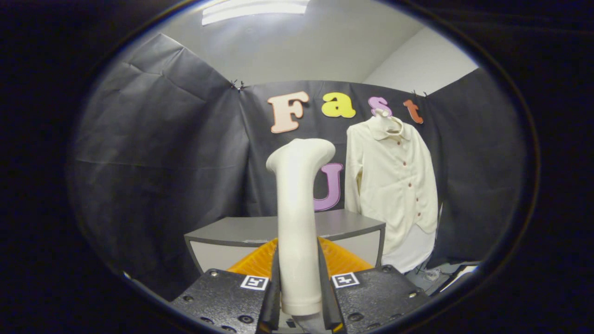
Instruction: Iron the clothes twice with a garment steamer, once on the left side and once on the right side.
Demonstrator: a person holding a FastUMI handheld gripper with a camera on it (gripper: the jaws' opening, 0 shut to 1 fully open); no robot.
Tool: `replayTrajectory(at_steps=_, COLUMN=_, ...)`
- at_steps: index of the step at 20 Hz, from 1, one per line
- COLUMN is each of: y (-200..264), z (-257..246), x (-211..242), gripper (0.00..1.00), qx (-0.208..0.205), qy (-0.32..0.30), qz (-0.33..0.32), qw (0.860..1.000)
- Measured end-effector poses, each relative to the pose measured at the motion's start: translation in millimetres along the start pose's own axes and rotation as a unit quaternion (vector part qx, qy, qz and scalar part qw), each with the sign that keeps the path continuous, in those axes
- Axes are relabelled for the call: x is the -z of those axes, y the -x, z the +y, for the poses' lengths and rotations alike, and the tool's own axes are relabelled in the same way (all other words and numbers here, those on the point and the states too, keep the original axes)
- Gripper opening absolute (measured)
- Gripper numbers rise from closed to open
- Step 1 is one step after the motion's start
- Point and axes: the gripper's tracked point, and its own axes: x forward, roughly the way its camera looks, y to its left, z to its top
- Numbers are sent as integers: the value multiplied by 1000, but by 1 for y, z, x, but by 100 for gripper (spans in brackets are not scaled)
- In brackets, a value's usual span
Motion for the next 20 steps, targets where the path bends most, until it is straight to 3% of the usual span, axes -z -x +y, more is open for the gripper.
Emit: replayTrajectory(at_steps=20, y=-7, z=-13, x=14, gripper=35, qx=10, qy=3, qz=6, qw=1000)
